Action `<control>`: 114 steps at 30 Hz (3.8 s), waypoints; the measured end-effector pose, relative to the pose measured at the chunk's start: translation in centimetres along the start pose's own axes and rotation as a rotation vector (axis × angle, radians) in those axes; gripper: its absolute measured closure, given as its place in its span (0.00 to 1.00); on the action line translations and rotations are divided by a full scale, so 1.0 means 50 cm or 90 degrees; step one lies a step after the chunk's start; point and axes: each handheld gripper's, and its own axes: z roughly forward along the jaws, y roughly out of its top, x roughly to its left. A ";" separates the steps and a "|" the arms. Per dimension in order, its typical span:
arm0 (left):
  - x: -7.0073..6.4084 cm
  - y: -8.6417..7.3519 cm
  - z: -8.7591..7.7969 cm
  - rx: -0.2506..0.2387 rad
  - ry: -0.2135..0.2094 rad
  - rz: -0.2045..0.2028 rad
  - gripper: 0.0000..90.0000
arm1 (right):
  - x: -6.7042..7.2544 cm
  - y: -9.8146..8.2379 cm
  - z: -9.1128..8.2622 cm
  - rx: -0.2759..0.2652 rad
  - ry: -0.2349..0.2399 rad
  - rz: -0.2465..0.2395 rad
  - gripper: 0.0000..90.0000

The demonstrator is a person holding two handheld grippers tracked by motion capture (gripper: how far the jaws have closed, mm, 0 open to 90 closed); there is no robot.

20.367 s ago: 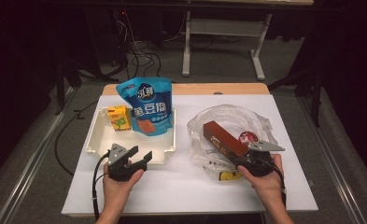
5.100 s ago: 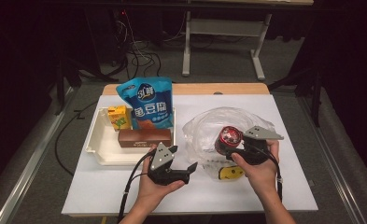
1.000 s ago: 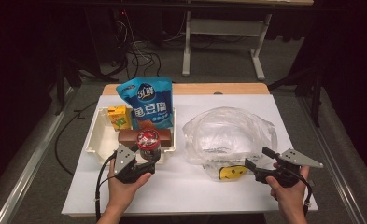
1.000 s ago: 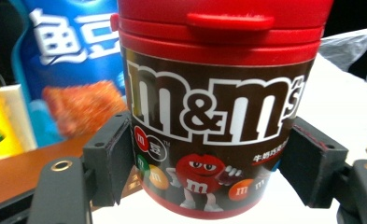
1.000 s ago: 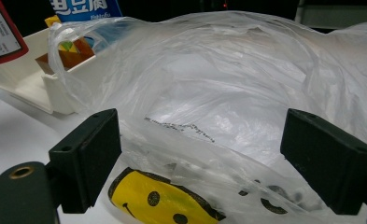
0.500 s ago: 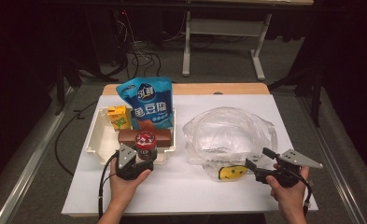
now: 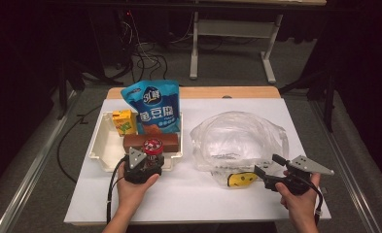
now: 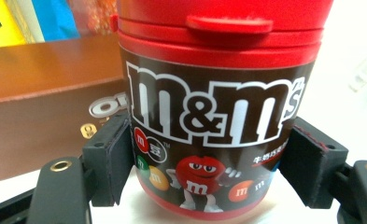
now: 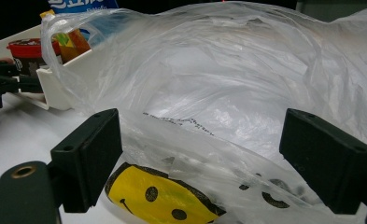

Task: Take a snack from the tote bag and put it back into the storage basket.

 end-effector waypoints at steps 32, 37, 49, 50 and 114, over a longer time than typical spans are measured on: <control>0.028 0.015 -0.067 0.069 -0.098 -0.067 0.67 | -0.009 -0.003 -0.005 -0.001 -0.009 0.005 0.16; 0.023 0.008 -0.051 0.089 -0.104 -0.057 0.79 | -0.006 -0.002 -0.003 0.001 -0.006 0.002 0.16; 0.060 0.014 -0.056 0.061 -0.041 -0.104 1.00 | -0.008 -0.004 -0.004 -0.001 -0.006 0.007 0.16; 0.063 0.015 -0.050 0.054 -0.034 -0.109 1.00 | -0.009 -0.004 -0.004 -0.001 -0.007 0.006 0.16; 0.125 -0.005 -0.225 -0.054 -0.029 -0.028 0.02 | -0.033 -0.018 -0.019 0.012 -0.046 -0.006 0.17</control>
